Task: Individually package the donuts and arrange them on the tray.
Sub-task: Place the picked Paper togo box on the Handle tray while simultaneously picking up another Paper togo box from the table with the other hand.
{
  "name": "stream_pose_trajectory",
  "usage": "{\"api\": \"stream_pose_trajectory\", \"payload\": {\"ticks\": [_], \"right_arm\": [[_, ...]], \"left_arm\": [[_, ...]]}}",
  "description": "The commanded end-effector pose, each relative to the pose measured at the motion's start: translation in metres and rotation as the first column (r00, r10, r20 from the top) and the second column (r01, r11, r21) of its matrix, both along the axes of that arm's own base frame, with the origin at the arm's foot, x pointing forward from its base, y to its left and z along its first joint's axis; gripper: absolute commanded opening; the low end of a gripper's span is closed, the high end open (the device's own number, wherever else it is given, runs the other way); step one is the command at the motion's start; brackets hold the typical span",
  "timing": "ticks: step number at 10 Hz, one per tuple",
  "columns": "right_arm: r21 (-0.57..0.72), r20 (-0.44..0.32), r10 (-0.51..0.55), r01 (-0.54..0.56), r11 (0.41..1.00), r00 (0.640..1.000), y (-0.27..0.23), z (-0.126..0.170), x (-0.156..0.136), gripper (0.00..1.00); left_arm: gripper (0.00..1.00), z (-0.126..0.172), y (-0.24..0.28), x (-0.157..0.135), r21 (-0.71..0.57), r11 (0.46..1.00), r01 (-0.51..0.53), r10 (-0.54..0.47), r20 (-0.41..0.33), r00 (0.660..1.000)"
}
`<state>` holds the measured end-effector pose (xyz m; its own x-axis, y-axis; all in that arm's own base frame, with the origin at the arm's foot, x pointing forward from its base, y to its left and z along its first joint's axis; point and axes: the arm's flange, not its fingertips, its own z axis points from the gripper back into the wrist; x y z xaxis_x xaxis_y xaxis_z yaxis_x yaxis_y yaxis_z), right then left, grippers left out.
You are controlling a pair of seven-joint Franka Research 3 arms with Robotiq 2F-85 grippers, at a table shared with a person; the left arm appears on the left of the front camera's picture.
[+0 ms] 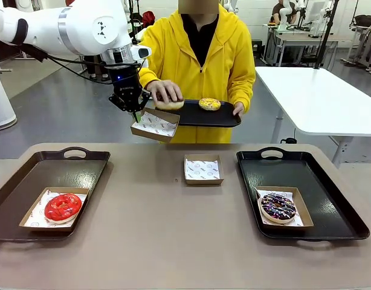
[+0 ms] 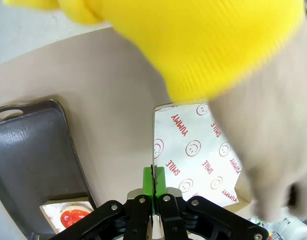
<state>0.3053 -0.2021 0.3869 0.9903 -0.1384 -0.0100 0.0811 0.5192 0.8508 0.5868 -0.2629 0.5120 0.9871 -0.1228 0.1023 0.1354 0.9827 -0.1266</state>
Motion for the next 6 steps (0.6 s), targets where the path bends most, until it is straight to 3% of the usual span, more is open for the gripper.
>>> {"api": "stream_pose_trajectory", "payload": {"ticks": [1,6], "right_arm": [[0.024,0.011,-0.014,0.013,1.0,1.0,0.0047,0.0013,-0.0018,1.0],[0.024,0.011,-0.014,0.013,1.0,1.0,0.0047,0.0013,-0.0018,1.0]], "left_arm": [[0.0,-0.0006,0.0027,-0.007,-0.004,1.0,0.0,0.0,0.006,1.0],[0.0,-0.0006,0.0027,-0.007,-0.004,1.0,0.0,0.0,0.006,1.0]]}}
